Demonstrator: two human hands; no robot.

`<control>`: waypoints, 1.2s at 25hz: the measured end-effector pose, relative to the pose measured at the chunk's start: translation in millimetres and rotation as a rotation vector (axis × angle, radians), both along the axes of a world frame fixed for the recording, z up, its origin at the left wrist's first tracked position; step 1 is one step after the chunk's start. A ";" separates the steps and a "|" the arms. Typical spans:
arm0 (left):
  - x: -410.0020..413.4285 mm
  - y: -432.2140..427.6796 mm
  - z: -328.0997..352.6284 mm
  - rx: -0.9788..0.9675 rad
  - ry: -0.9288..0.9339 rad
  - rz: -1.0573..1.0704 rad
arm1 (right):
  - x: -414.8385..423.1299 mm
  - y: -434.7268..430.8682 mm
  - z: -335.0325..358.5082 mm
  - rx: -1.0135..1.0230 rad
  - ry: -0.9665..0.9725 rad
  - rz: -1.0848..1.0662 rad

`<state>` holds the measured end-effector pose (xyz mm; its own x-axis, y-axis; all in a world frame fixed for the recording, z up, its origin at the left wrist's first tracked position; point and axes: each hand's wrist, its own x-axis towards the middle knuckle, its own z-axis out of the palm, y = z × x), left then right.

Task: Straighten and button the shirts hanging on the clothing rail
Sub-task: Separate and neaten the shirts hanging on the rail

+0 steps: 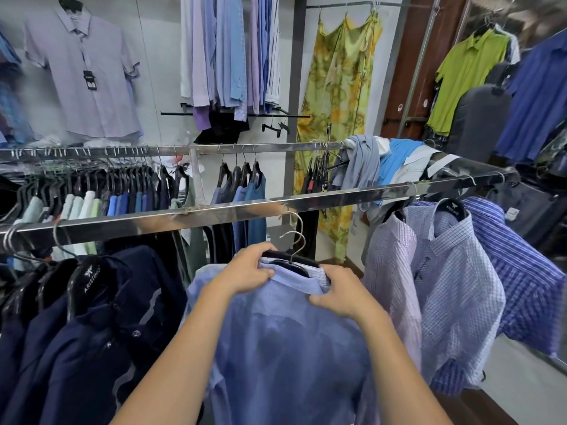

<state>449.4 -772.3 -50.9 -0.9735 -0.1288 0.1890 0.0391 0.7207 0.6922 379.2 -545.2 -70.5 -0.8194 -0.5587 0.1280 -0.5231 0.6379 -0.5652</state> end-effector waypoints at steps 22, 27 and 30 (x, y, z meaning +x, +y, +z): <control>23.4 47.8 38.0 0.705 -0.217 -0.072 | 45.3 -35.0 34.8 -0.180 0.150 -0.195; 23.0 53.3 41.0 0.773 -0.127 0.009 | 43.7 -35.6 48.3 -0.145 0.026 -0.138; 28.2 48.8 39.1 0.825 -0.116 -0.004 | 42.6 -28.8 46.8 -0.248 -0.185 -0.008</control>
<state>477.6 -723.4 -11.8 -0.9818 -0.1783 -0.0655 -0.0630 -0.0198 0.9978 421.8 -574.0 -23.7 -0.8456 -0.5228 0.1080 -0.3924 0.4717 -0.7896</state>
